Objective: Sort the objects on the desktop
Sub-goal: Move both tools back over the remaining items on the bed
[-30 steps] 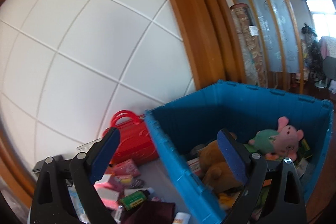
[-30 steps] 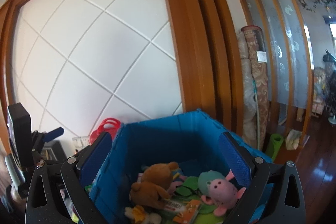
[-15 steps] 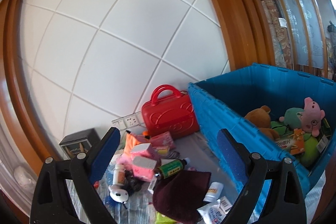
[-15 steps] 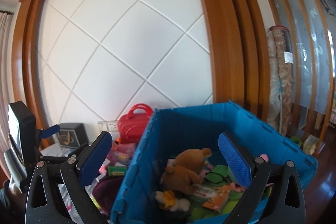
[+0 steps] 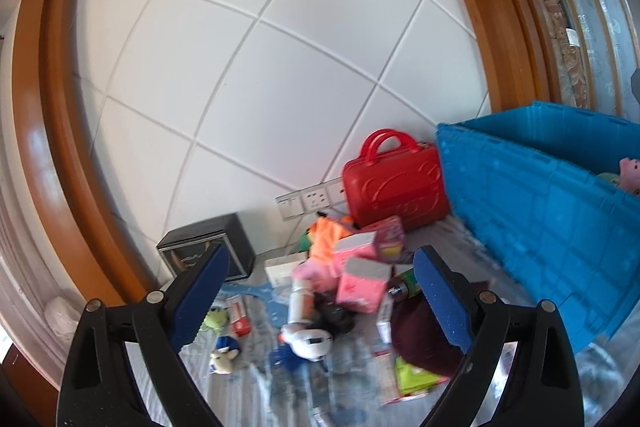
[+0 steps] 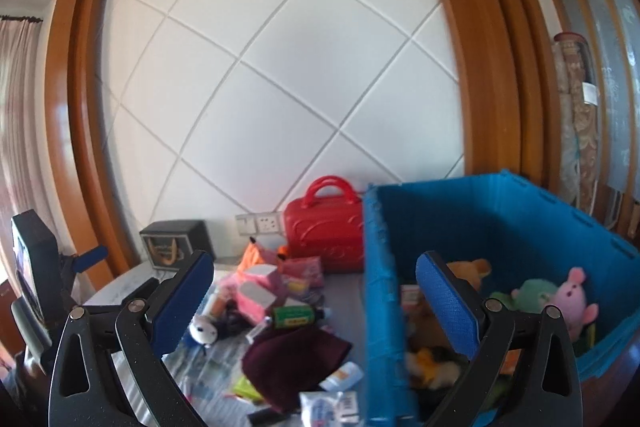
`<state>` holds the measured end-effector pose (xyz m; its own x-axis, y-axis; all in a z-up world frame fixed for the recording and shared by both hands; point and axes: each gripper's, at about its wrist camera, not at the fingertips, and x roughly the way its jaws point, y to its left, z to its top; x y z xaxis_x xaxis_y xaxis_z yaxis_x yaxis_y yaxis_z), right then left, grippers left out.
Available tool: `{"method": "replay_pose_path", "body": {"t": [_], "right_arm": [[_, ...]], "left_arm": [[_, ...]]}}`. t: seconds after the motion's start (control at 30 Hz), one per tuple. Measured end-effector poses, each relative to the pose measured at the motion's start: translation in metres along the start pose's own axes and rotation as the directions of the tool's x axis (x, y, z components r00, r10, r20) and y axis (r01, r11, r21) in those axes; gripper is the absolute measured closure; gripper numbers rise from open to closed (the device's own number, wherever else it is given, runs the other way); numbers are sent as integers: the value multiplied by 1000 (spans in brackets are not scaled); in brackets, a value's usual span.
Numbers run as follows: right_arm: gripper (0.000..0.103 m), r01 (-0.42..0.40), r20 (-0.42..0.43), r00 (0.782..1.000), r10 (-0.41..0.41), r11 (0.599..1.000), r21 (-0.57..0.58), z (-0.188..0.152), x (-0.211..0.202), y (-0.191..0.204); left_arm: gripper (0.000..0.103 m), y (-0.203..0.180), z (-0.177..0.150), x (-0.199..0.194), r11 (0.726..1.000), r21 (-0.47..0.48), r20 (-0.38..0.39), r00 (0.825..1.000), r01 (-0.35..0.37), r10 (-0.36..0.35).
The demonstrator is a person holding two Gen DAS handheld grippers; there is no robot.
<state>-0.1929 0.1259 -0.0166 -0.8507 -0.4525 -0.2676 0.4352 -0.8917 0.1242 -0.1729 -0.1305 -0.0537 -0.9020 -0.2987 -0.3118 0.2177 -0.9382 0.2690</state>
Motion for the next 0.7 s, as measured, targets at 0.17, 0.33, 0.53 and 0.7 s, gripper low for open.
{"method": "replay_pose_path", "body": {"t": [0.17, 0.33, 0.53, 0.7], "right_arm": [[0, -9, -9, 1000, 10, 1000, 7, -4, 26, 51], [0, -39, -39, 998, 39, 999, 5, -18, 60, 98], [0, -141, -154, 980, 126, 986, -84, -42, 120, 148], [0, -302, -276, 928, 250, 939, -165, -78, 180, 191]], "left_arm": [[8, 61, -26, 17, 999, 21, -19, 1000, -24, 24], [8, 108, -50, 38, 998, 43, -26, 998, -52, 53], [8, 147, -86, 71, 998, 18, -89, 994, -67, 68], [8, 164, -115, 97, 996, 13, -159, 983, -92, 93]]}}
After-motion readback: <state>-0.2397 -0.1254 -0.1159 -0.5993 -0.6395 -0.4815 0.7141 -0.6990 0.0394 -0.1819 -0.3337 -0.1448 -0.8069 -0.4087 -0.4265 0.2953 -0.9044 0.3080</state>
